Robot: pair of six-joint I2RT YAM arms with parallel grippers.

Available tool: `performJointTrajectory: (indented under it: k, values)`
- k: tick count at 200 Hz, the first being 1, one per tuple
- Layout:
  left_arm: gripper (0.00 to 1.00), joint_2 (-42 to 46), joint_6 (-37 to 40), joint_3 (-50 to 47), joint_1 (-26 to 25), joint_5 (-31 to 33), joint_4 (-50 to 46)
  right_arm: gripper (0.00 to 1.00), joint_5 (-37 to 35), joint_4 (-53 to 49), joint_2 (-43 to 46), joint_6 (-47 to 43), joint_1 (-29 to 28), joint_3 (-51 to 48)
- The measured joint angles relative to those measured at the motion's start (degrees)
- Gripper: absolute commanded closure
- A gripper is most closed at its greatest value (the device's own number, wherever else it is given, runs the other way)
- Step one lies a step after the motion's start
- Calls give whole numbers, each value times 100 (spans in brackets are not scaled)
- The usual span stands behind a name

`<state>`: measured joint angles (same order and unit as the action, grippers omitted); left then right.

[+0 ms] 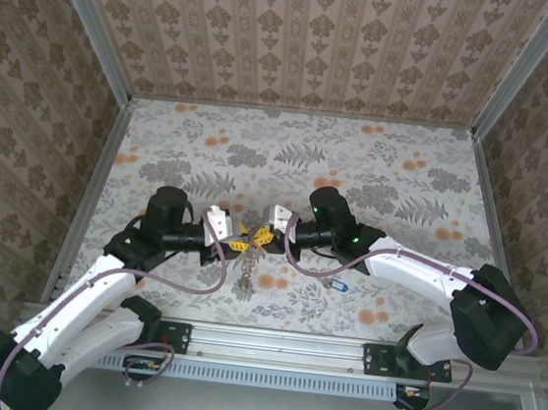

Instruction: Put the keys on the keyring

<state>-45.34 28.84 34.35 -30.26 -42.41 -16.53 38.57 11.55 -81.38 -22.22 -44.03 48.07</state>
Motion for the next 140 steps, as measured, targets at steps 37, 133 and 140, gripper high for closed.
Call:
performJointTrajectory:
  k: [37, 133, 140]
  values:
    - [67, -234, 92, 7, 0, 308, -149, 100, 0, 0, 0, 0, -11, 0]
    - [79, -420, 546, 173, -85, 393, -170, 100, -66, 0, 0, -39, -46, 0]
    - [79, -420, 564, 173, -92, 363, -173, 100, -63, 0, 0, -39, -50, 0]
